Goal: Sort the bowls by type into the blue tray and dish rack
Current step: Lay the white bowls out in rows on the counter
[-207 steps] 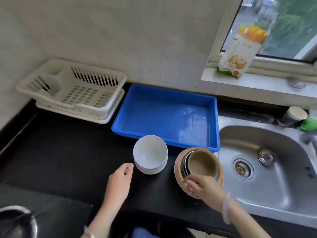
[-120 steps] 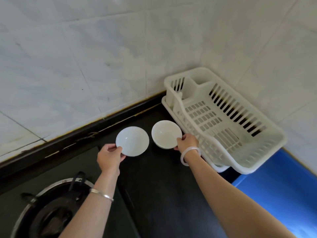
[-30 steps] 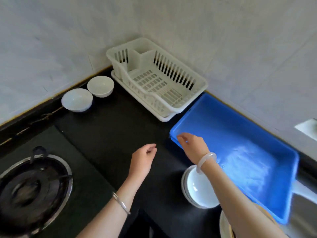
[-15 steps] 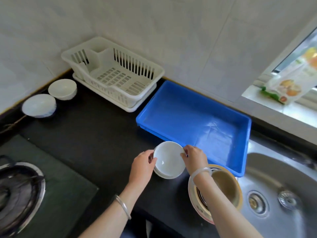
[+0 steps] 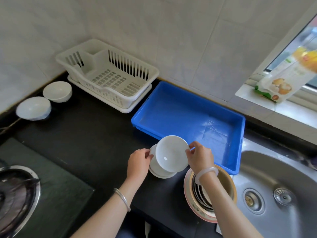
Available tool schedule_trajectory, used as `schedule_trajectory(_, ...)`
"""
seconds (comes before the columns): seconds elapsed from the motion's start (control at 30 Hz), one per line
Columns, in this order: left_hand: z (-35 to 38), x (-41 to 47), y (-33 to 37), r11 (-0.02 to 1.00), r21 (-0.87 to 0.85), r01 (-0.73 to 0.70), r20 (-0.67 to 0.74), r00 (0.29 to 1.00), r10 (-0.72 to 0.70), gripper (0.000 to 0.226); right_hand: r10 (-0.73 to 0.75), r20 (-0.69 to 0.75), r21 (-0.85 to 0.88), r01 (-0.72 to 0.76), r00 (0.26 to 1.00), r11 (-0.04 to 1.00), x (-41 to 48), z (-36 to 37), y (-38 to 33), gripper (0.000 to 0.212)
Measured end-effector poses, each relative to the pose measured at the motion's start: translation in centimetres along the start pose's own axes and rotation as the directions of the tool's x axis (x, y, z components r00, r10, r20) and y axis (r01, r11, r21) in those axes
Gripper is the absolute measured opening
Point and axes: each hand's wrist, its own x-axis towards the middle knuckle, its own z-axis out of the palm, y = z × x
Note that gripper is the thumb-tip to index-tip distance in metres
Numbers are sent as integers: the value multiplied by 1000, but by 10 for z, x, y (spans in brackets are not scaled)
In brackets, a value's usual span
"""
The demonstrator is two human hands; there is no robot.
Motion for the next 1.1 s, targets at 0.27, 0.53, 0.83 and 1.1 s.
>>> schedule_trajectory(0.27,-5,7,21,993,102,51,-30,998,-48,8,2,-8,73,-1,1000,997,-4,-14,4,18)
schedule_trajectory(0.53,-34,15,24,999,-29,44,-13,999,-45,8,-43,-31,152,48,999,987,-1,-33,-9,22)
schedule_trajectory(0.83,-112,36,-20,970,-205,129,-191,967,-169,10,-195,14,271,185,981,945,22,-22,-89,14)
schedule_trajectory(1.1,-167,64,-113,892,-372,256,-325,865,-383,10,-269,173,296,211,947,932,50,51,-172,14)
